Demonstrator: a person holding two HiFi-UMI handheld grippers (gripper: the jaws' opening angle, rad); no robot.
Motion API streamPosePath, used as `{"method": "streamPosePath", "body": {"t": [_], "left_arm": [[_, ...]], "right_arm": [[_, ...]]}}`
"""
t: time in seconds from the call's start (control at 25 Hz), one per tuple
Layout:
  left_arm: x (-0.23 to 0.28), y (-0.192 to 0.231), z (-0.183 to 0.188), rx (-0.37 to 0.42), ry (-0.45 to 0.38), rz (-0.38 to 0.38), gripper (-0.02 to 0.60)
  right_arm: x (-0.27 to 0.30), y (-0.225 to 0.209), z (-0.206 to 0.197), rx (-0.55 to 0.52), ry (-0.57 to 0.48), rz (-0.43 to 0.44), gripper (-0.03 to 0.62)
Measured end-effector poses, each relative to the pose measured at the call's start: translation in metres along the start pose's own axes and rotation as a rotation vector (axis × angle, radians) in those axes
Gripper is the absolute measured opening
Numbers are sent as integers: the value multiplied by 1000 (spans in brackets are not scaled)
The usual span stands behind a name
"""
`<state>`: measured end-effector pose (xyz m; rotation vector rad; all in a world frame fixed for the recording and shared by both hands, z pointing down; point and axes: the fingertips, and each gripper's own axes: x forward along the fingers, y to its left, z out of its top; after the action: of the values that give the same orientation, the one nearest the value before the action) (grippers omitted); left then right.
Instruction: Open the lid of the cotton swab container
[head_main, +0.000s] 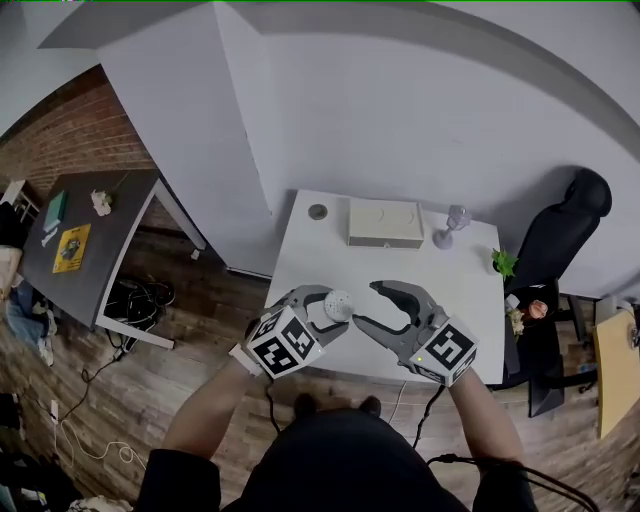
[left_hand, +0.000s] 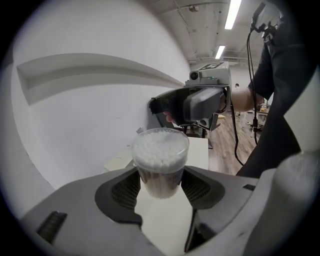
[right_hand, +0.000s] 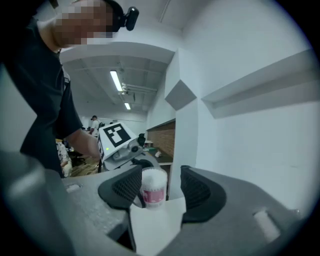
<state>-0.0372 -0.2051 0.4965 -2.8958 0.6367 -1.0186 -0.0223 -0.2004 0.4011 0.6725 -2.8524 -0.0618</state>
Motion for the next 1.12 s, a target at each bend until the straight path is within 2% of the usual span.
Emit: {"method": "streamPosePath", "body": {"t": [0.2, 0.52, 0.72, 0.84, 1.0, 1.12], "left_arm": [[-3, -7, 8, 33, 39, -40, 250], [1, -27, 9, 106, 59, -130, 250], [8, -29, 9, 100, 58, -139, 250], [12, -28, 9, 90, 53, -141, 250], [15, -26, 8, 75, 49, -150, 250], [18, -24, 6, 83, 52, -150, 250]], "right_arm": [[13, 26, -7, -50, 90, 155, 268], [16, 32, -18, -83, 177, 253, 288], [18, 33, -28, -86, 197, 257, 288], [18, 29, -30, -64, 172, 242, 259], [19, 23, -34, -11, 168, 246, 256], [18, 17, -37, 70, 167, 255, 255]]}}
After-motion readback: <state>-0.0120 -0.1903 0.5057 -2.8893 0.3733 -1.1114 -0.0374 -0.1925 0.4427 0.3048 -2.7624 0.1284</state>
